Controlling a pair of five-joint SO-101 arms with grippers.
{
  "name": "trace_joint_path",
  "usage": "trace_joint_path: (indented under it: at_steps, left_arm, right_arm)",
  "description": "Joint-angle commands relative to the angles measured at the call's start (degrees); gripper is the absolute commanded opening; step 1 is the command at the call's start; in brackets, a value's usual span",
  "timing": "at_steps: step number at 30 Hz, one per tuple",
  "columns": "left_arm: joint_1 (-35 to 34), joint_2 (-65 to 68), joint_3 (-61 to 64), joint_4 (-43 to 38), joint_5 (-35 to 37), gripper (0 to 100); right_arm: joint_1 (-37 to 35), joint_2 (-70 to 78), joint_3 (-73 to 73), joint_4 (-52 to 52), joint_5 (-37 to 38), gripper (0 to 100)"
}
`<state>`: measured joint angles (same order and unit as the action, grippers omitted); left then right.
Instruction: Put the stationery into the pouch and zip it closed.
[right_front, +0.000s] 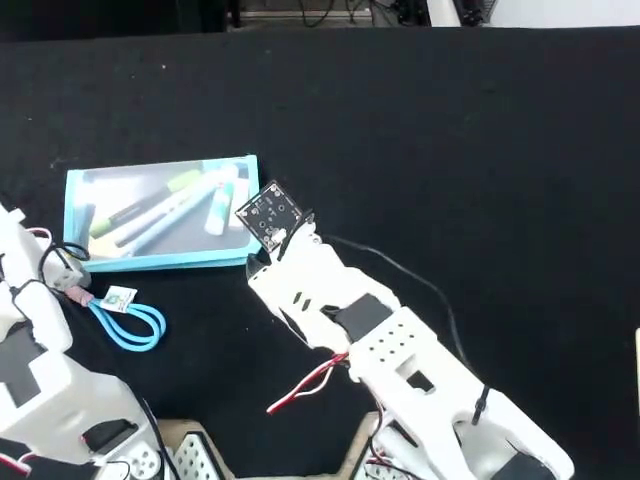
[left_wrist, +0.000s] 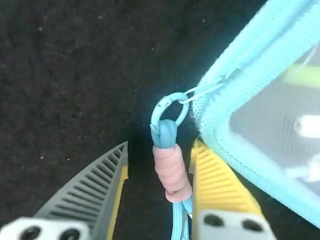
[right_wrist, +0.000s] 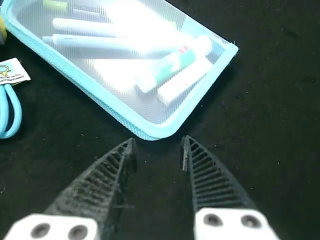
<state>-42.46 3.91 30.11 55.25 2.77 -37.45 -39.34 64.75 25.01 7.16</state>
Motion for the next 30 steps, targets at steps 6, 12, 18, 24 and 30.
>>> trace_joint_path:
  at_steps: [6, 12, 18, 24, 30]
  left_arm:
    - [9.1, -0.7, 2.15, -0.62, 0.44, 5]
    - [11.21, -2.46, -3.3, 7.82, 0.53, 3]
    - [11.3, -12.4, -15.78, 19.16, 0.35, 3]
    - [19.03, -20.57, -30.29, 28.31, 0.35, 3]
    - [28.44, -23.12, -38.9, 31.3, -3.08, 3]
  right_arm:
    - [-0.18, -0.04, -0.22, -0.97, -0.18, 14.8]
    - [4.31, -1.98, -0.04, -0.97, -0.53, 14.8]
    - [6.59, -8.4, 4.18, -1.41, -0.53, 14.8]
    - [3.16, -13.32, 8.92, -3.16, -0.35, 14.9]
    - [2.55, -15.87, 14.2, -10.29, -0.44, 15.1]
